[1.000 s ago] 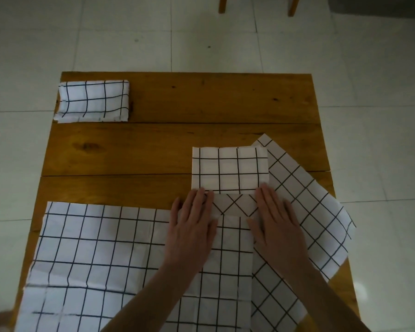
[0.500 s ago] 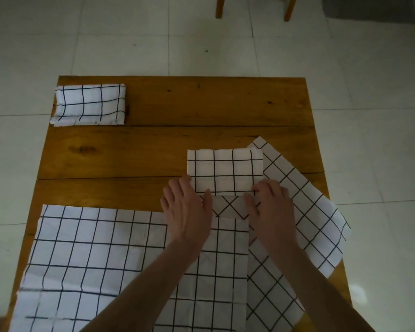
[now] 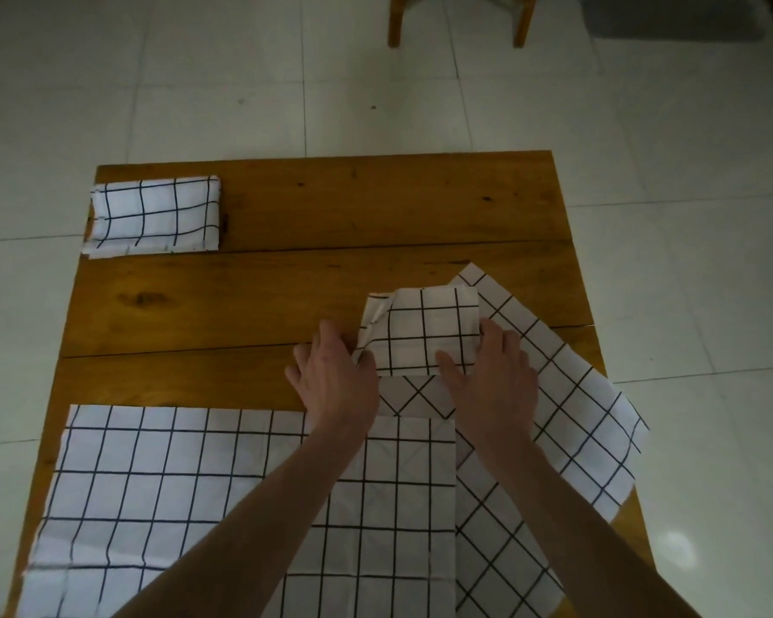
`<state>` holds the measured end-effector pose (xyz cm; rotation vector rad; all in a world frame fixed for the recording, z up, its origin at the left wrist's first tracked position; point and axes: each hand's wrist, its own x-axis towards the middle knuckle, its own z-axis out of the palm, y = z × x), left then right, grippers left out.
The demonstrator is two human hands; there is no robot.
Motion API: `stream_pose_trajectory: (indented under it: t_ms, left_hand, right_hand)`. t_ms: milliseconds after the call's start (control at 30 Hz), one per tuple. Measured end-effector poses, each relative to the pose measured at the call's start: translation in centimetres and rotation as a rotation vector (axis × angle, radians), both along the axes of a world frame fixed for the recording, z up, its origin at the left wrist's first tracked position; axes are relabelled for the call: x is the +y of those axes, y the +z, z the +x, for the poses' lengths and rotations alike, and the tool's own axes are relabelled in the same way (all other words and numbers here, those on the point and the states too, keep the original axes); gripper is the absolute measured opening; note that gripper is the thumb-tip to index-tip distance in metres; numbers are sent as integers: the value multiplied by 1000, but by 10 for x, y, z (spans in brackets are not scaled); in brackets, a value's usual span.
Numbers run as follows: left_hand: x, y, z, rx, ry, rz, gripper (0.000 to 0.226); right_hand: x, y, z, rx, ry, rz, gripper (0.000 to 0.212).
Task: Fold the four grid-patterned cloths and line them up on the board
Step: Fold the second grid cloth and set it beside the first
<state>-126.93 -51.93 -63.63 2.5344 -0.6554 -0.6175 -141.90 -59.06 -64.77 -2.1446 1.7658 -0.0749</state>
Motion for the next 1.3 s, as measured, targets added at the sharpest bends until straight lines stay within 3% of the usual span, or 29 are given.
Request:
stream_pose_trajectory:
  t_ms: [100,167,333,467,567,633,733,833,1000,1300]
  left_hand:
    - [1,1,1,65,-25,-146,27]
    - [0,5,4,206,-54,-256,24]
    - [-1,29,9,449,-90,-431,27]
    - [-3,52,7,591,-69,-503,40]
    - [-4,67,5,632,-43,-513,35]
    - [-4,76,6,676,-17,-523,25]
    - [0,94,7,745,16,-517,16]
    - [9,123,5,831,37,-501,21]
    - [34,175,-3,767,-41,-356,8]
    - [89,300,-27,655,91,-452,15]
  right_hand:
    - [-2,-2,-3,21,29,-55,85]
    - [-6,-2,-7,-15,62,-92,91]
    - [-17,14,-2,-491,197,-40,77]
    - [-28,33,4,-785,134,305,78]
    - [-34,47,5,-932,7,581,55]
    - [-33,61,4,-948,-15,635,30]
    - [-21,86,0,-910,-19,598,16]
    - [-9,118,-5,-900,-34,537,11]
    - [5,192,-12,-1005,-54,543,20]
    - [64,292,-19,-924,2,440,8]
